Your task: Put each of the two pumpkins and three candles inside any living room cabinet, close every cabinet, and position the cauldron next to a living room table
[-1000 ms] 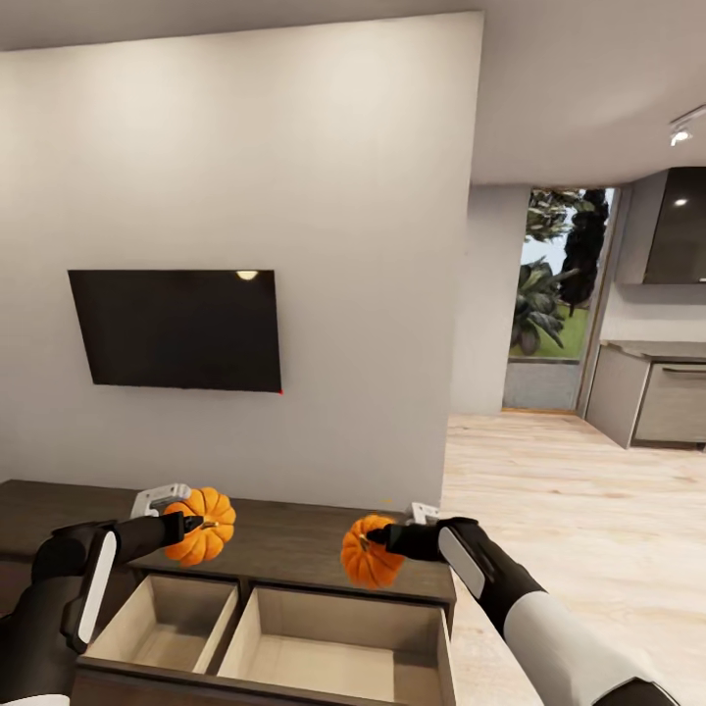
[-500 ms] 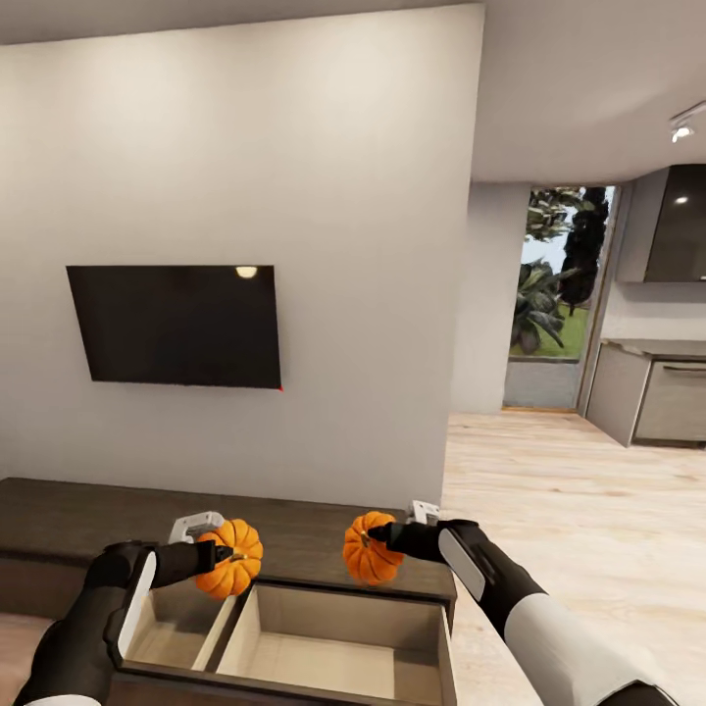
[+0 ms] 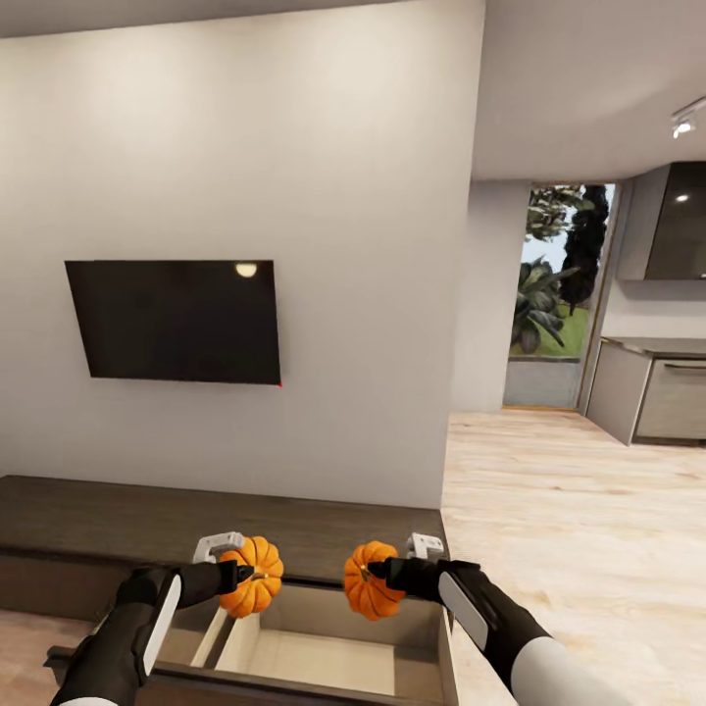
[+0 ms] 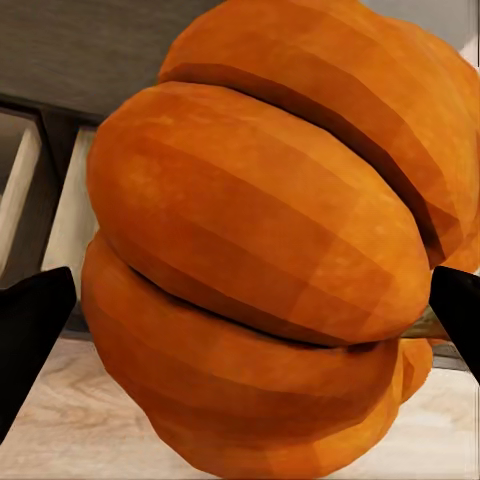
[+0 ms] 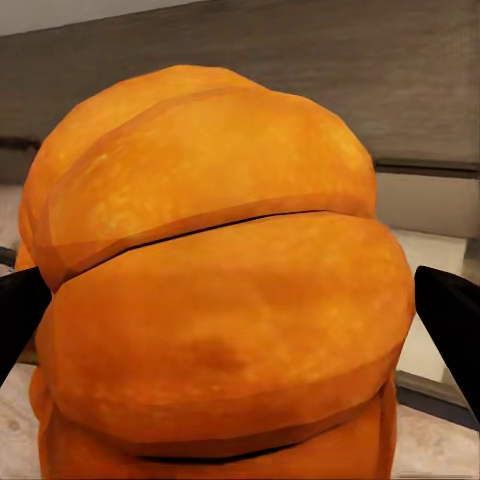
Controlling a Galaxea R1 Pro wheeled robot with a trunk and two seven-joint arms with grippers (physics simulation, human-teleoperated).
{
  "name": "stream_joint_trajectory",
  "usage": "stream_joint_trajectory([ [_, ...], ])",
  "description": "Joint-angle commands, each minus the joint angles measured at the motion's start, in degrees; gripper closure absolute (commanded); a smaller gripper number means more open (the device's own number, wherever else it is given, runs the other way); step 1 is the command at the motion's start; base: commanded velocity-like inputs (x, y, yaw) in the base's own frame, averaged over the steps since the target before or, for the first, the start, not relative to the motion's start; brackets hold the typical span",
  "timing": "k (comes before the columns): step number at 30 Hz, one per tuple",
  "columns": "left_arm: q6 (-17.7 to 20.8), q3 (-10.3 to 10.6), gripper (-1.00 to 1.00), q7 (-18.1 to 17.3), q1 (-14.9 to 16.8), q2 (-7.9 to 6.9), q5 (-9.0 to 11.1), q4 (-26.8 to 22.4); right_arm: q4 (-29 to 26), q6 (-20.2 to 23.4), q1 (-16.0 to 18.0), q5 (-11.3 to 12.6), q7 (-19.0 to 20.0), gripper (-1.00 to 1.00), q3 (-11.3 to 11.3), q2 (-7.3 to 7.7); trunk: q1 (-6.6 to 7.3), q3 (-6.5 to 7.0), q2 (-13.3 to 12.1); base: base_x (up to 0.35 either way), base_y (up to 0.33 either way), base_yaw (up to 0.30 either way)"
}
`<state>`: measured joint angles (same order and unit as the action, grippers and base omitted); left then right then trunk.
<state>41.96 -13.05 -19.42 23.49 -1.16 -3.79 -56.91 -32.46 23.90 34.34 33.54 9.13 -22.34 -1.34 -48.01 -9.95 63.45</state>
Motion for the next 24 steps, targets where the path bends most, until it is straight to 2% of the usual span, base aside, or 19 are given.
stream_joint_trajectory([
  [1, 0.0, -0.1, 1.00, -0.4, 0.1, 0.21, -0.5, 0.1, -0.1, -0.2, -0.1, 0.2, -0.2, 1.00, -0.1, 0.02, -0.23, -0.26, 0.5, 0.000, 0.000, 0.000],
  [3, -0.8, -0.1, 1.00, -0.4, 0.1, 0.59, -0.5, 0.4, 0.7, -1.9, -0.4, 0.3, -0.2, 1.00, -0.2, -0.03, -0.23, -0.26, 0.5, 0.000, 0.000, 0.000],
  [7, -3.6, 0.0, 1.00, -0.4, 0.1, 1.50, -0.4, 1.3, 6.6, -8.2, -0.6, 0.1, -0.2, 1.00, -1.1, -0.13, -0.23, -0.26, 0.5, 0.000, 0.000, 0.000],
  [15, -4.3, 0.0, 1.00, -0.4, 0.1, 1.69, -0.4, 1.5, 10.0, -14.4, -0.9, 0.3, 0.5, 1.00, -1.5, -0.16, -1.99, -1.69, 3.7, 0.000, 0.000, 0.000],
  [17, -4.3, 0.0, 1.00, -0.4, 0.1, 1.90, -0.4, 1.5, 10.4, -15.2, -1.1, 0.3, 0.6, 1.00, -1.5, -0.18, -2.43, -2.05, 4.5, 0.000, 0.000, 0.000],
  [20, -5.0, 0.0, 1.00, -0.4, 0.1, 3.04, -0.5, 1.5, 10.5, -15.7, -1.4, 0.2, 0.7, 1.00, -1.5, -0.29, -3.09, -2.59, 5.7, 0.000, 0.000, 0.000],
  [24, -6.0, 1.9, 1.00, 0.5, 0.0, 3.98, -0.5, 1.5, 10.6, -15.8, -1.6, 0.3, 0.8, 1.00, -1.5, -0.33, -3.96, -3.31, 7.3, 0.000, 0.000, 0.000],
])
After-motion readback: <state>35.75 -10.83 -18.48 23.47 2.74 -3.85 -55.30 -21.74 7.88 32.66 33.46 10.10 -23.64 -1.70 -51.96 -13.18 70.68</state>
